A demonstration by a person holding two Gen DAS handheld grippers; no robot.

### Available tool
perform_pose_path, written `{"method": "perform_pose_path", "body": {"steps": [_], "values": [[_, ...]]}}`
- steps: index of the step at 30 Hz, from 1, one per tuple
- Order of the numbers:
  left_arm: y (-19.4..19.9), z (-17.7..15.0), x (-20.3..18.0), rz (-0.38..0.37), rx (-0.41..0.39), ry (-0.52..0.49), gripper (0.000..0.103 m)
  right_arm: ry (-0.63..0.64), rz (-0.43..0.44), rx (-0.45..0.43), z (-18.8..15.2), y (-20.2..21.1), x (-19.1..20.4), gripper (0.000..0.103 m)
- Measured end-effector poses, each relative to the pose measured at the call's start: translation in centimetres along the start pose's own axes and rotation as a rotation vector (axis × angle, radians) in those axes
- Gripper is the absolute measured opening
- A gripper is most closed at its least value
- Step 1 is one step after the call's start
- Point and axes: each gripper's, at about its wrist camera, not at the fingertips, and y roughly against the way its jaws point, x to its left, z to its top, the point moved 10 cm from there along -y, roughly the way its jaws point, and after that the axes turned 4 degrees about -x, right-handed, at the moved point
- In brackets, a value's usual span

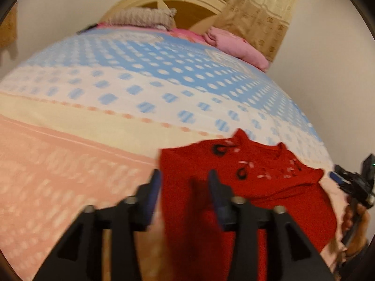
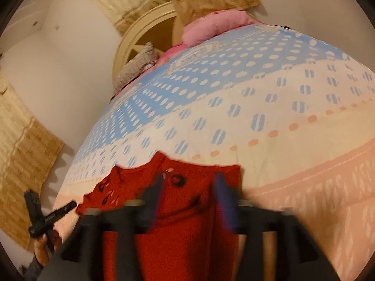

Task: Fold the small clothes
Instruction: 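Open both grippers to release the folded hem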

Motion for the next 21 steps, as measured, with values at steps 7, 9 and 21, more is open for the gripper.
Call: {"method": "perform_pose_path", "body": {"steps": [7, 9, 21], "values": [[0.8, -3.0, -2.3, 0.025, 0.039, -0.173, 0.066, 0.109, 0.082, 0.220, -5.2, -0.8, 4.9, 0.066], [0.0, -3.4, -2.9, 0.059, 0.056, -0.225, 0.066, 0.152, 0.060, 0.350, -7.3, -3.2, 6.1, 0.066], [0.6, -4.4, 1.1, 0.177, 0.048, -0.132, 0.066, 0.225, -0.033, 0.068, -2.2, -2.6, 8.1, 0.068]]}}
